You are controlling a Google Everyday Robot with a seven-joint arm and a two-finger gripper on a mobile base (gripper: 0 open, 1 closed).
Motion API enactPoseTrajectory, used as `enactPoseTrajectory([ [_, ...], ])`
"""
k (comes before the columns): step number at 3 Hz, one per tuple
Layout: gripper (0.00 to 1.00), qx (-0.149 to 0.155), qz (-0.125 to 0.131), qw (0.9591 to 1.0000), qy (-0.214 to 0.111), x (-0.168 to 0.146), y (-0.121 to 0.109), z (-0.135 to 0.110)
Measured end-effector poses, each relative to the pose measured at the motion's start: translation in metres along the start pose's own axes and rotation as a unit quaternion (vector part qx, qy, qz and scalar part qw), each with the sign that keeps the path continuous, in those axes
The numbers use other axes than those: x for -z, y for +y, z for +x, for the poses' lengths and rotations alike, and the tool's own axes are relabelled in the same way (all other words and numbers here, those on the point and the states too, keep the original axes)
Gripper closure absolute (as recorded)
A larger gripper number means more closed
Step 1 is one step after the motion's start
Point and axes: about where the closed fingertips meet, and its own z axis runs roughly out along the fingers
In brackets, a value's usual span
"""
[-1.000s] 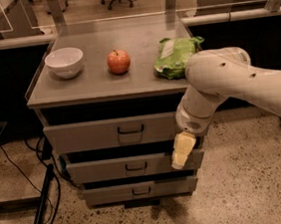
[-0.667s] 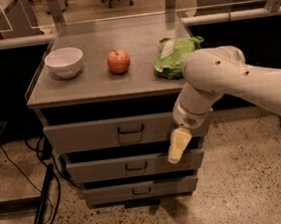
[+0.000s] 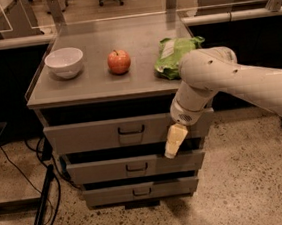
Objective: Open top drawer
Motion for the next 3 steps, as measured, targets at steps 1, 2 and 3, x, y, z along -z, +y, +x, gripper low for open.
enactPoseTrajectory([
  [1, 0.00, -0.013, -0.009, 0.9999, 0.003, -0.017, -0.012, -0.002],
  [2, 0.00, -0.012, -0.012, 0.9999, 0.004, -0.025, -0.016, -0.003],
  [3, 0.00, 0.000, -0.027, 0.9996, 0.012, -0.040, -0.009, -0.004],
])
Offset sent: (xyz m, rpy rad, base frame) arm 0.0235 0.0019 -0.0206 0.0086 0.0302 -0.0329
